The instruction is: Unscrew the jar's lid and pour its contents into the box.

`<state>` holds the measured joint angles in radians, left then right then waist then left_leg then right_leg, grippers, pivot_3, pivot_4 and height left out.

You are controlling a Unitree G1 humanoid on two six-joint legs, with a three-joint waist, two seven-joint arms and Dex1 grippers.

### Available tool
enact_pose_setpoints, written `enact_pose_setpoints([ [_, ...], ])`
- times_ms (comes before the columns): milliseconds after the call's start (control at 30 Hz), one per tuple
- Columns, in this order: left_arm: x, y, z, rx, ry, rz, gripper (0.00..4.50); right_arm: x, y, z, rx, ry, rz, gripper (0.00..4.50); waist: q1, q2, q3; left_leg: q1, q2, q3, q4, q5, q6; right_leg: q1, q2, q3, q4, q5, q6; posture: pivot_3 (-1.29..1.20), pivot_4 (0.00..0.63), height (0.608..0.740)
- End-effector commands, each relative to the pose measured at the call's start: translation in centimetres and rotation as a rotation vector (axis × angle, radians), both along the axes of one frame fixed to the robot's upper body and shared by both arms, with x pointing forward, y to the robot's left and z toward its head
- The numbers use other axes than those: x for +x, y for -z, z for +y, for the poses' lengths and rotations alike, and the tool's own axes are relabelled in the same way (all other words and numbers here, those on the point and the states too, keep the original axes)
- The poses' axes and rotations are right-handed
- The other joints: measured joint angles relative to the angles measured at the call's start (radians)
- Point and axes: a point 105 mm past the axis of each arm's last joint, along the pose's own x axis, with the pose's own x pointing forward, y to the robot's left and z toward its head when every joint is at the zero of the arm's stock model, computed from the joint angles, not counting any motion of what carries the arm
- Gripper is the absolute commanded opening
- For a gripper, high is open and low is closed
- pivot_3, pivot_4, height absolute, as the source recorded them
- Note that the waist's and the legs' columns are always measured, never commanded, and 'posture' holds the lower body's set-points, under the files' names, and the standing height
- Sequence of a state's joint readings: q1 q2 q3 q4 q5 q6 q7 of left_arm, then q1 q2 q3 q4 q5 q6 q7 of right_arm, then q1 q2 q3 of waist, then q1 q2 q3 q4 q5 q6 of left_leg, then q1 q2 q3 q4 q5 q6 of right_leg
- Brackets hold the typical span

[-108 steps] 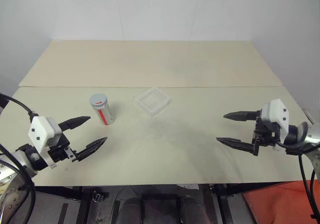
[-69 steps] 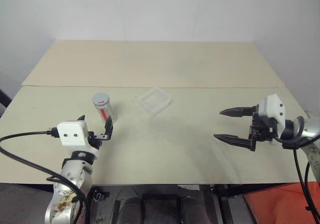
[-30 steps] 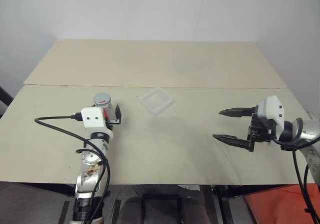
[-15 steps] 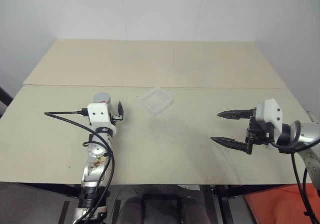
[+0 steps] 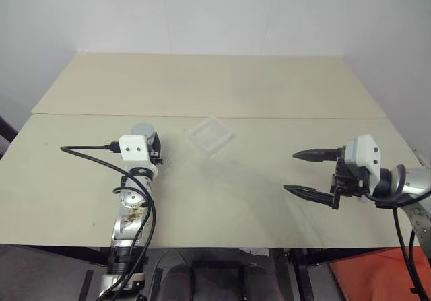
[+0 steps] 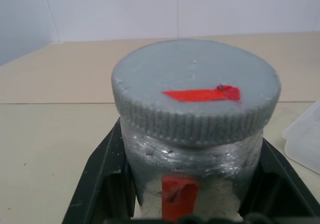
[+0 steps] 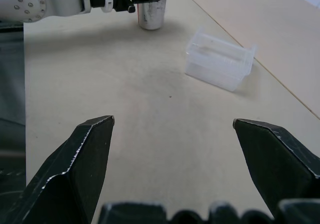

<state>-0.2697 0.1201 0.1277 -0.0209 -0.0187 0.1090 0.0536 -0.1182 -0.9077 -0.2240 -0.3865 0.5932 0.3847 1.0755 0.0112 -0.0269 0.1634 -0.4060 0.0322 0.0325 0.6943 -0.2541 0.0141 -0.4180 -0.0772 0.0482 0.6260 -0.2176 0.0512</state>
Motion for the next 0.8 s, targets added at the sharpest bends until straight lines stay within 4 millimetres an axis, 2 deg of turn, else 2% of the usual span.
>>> enact_pose_setpoints([
  [33, 0.0, -1.0, 0.1, 0.010, -0.001, -0.046, 2.06, -0.2, -1.2, 0.1, 0.006, -0.001, -0.052, 4.50, 0.000, 0.000, 0.000, 0.000, 0.000, 0.000, 0.000, 0.000, 0.000, 0.000, 0.000, 0.000, 0.000, 0.000, 0.000, 0.00, 0.150, 0.740],
  [167, 0.2, -1.8, -0.4, 0.014, 0.058, -0.056, 2.06, -0.2, -1.3, 0.5, 0.017, -0.008, -0.058, 4.50, 0.000, 0.000, 0.000, 0.000, 0.000, 0.000, 0.000, 0.000, 0.000, 0.000, 0.000, 0.000, 0.000, 0.000, 0.000, 0.00, 0.150, 0.740],
  [233, 0.1, -2.6, -1.1, 0.030, 0.148, -0.054, 2.06, -0.2, -1.4, 0.9, 0.028, -0.018, -0.064, 4.50, 0.000, 0.000, 0.000, 0.000, 0.000, 0.000, 0.000, 0.000, 0.000, 0.000, 0.000, 0.000, 0.000, 0.000, 0.000, 0.00, 0.150, 0.740],
  [367, -1.2, -4.3, -2.7, 0.094, 0.467, -0.023, 2.06, 0.0, -2.1, 2.3, 0.074, -0.054, -0.086, 4.50, -0.009, 0.000, 0.000, 0.000, 0.001, 0.000, 0.000, 0.000, 0.000, -0.002, 0.001, 0.000, 0.001, 0.000, 0.000, 0.00, 0.150, 0.740],
  [467, -2.9, -5.3, -3.5, 0.154, 0.749, 0.037, 2.06, 0.5, -2.7, 3.5, 0.107, -0.067, -0.089, 4.50, -0.015, 0.000, 0.000, 0.000, 0.001, 0.000, -0.001, 0.000, 0.000, -0.002, 0.001, 0.000, 0.001, 0.000, 0.000, 0.00, 0.150, 0.740],
  [600, -4.6, -6.0, -4.0, 0.204, 1.000, 0.104, 2.06, 0.9, -3.0, 4.7, 0.125, -0.099, -0.073, 4.50, -0.019, 0.000, 0.000, 0.000, 0.001, 0.000, -0.001, 0.000, 0.000, -0.002, 0.001, 0.000, 0.001, 0.000, 0.000, 0.00, 0.150, 0.740],
  [733, -6.6, -6.5, -5.8, 0.273, 1.297, 0.117, 2.06, 0.8, -3.9, 7.1, 0.169, -0.185, -0.036, 4.50, -0.018, 0.000, 0.000, -0.001, 0.001, 0.000, 0.000, 0.000, 0.000, -0.002, 0.000, 0.000, 0.001, 0.000, 0.000, 0.00, 0.150, 0.740],
  [800, -6.8, -6.6, -7.1, 0.297, 1.408, 0.117, 2.06, 0.9, -4.2, 8.6, 0.182, -0.219, -0.034, 4.50, -0.017, 0.000, 0.000, -0.001, 0.001, 0.000, 0.000, 0.000, 0.000, -0.002, 0.000, 0.000, 0.001, 0.000, 0.000, 0.00, 0.150, 0.740],
])
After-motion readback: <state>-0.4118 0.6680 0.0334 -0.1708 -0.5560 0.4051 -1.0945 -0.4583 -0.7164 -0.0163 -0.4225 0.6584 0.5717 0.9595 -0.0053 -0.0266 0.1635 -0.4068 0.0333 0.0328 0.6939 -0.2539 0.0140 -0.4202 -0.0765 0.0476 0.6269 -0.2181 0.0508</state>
